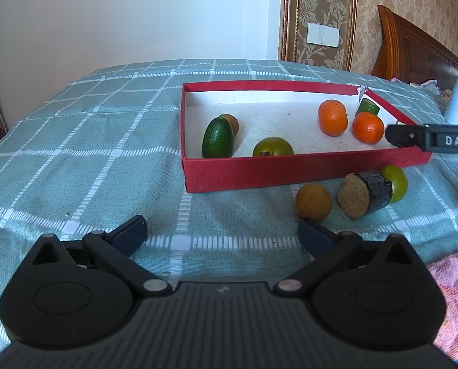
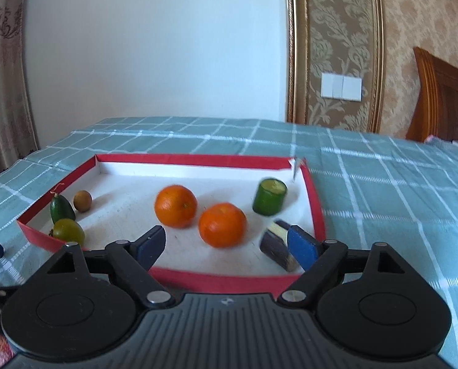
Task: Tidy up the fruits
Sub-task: 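Move both open tools back toward the remaining fruits by the tray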
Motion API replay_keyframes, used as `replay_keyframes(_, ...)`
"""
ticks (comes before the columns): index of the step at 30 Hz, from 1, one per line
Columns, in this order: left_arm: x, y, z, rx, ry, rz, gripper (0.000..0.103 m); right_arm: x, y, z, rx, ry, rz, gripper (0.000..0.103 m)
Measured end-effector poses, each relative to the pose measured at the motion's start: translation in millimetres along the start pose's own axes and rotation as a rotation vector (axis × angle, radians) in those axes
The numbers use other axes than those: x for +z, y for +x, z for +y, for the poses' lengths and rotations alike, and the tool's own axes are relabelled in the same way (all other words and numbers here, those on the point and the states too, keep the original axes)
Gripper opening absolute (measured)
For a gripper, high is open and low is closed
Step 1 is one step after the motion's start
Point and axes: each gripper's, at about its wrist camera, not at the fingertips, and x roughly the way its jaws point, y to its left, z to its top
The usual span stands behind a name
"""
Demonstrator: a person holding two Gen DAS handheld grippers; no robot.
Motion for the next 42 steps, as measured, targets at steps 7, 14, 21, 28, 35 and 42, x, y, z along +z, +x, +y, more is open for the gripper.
replay_keyframes(7,0,0,0,0.000,0.000,0.000,0.103,-7,-16,-12,-0.011,0.021,-0.018,0.088)
replay_keyframes(14,0,0,0,0.000,0.000,0.000,0.103,-20,-29,-15,0.001,-0.004,0.026,0.091)
replay_keyframes(21,0,0,0,0.002,0.002,-0.001,0.103,-31,-34,-28,0.028,0.062,0.068,0.091)
replay_keyframes(28,-5,-15,-14,0.015,-0.031,-0.065,0.103,-32,-28,-34,0.026,0.111,0.113,0.091)
replay_keyframes(35,0,-18,-51,0.055,0.113,-0.115,0.103,-32,-28,-33,0.023,0.104,0.124,0.091)
replay_keyframes(42,6,-4,-56,0.027,0.093,-0.057,0.075,-32,-27,-32,0.021,0.097,0.128,0.092)
